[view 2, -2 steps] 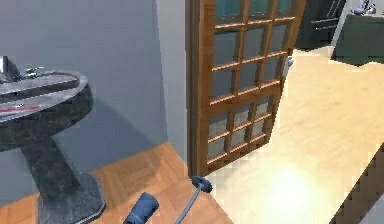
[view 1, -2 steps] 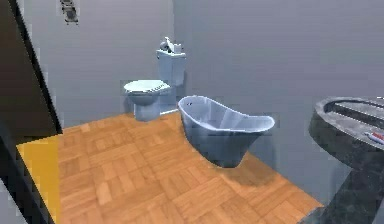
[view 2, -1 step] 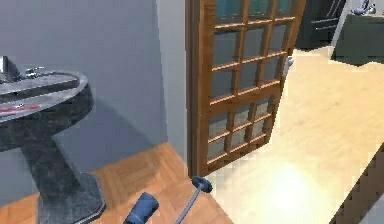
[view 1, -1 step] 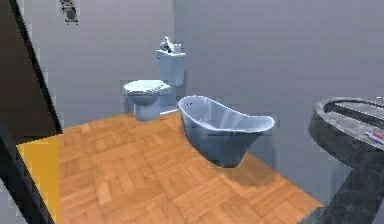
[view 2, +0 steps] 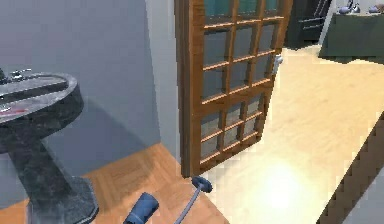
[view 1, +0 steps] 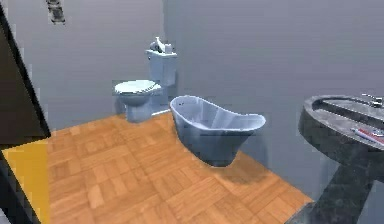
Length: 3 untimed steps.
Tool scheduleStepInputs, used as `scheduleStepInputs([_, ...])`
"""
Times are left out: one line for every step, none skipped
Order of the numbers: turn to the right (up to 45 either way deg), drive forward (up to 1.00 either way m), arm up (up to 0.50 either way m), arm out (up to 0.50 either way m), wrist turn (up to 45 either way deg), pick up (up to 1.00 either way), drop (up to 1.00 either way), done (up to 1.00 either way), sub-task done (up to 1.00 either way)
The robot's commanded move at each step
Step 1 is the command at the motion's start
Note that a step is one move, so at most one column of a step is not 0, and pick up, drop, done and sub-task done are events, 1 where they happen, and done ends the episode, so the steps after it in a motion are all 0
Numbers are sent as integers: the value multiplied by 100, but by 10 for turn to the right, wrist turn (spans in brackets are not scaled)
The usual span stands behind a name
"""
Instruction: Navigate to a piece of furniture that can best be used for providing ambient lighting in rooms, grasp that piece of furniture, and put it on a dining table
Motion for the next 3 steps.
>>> scheduleStepInputs([450, 0, 0, 0, 0, 0, 0, 0, 0])
scheduleStepInputs([90, 0, 0, 0, 0, 0, 0, 0, 0])
scheduleStepInputs([0, 10, 0, 0, 0, 0, 0, 0, 0])
